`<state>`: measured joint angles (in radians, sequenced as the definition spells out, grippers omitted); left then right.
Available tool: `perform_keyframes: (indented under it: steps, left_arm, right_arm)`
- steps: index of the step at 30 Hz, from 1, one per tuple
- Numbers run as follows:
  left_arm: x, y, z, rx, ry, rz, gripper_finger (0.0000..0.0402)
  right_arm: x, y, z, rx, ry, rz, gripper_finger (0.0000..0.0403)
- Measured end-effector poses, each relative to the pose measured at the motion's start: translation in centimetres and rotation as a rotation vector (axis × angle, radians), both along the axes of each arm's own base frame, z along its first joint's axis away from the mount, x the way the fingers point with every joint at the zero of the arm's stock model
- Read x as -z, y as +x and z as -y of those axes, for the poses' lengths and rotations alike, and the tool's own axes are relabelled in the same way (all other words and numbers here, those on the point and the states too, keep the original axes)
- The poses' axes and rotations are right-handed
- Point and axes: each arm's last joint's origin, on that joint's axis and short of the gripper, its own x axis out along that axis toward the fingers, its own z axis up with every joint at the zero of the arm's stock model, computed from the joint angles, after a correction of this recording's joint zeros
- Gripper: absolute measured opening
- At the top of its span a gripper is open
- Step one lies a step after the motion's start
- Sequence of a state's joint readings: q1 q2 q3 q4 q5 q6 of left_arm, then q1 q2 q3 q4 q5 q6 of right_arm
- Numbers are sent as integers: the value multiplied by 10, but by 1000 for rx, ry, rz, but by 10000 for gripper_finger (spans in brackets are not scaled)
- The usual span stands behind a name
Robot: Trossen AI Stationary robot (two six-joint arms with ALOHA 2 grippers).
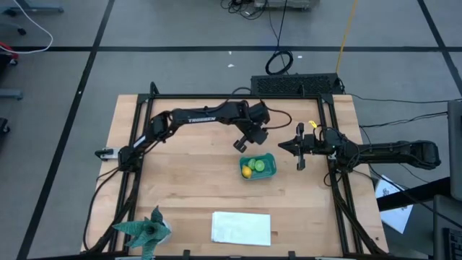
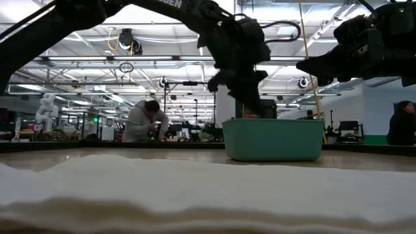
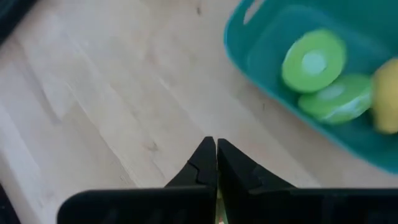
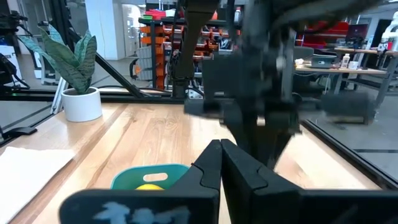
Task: Pick and placing Produce into tupperware
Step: Put the red strawberry into the green bin
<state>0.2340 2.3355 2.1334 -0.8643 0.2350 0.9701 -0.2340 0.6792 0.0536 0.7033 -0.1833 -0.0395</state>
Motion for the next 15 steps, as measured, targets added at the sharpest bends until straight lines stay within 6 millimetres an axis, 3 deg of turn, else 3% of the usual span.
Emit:
perform_keyframes:
  steps: [8,15]
  left_arm:
    - [-27,-10,7,50,-169,45,0]
    - [-31,-12,11,99,-278,55,0]
  right_arm:
    - [0,0,0,0,1,-4,0]
    - [1,0,0,-1,3,-8,0]
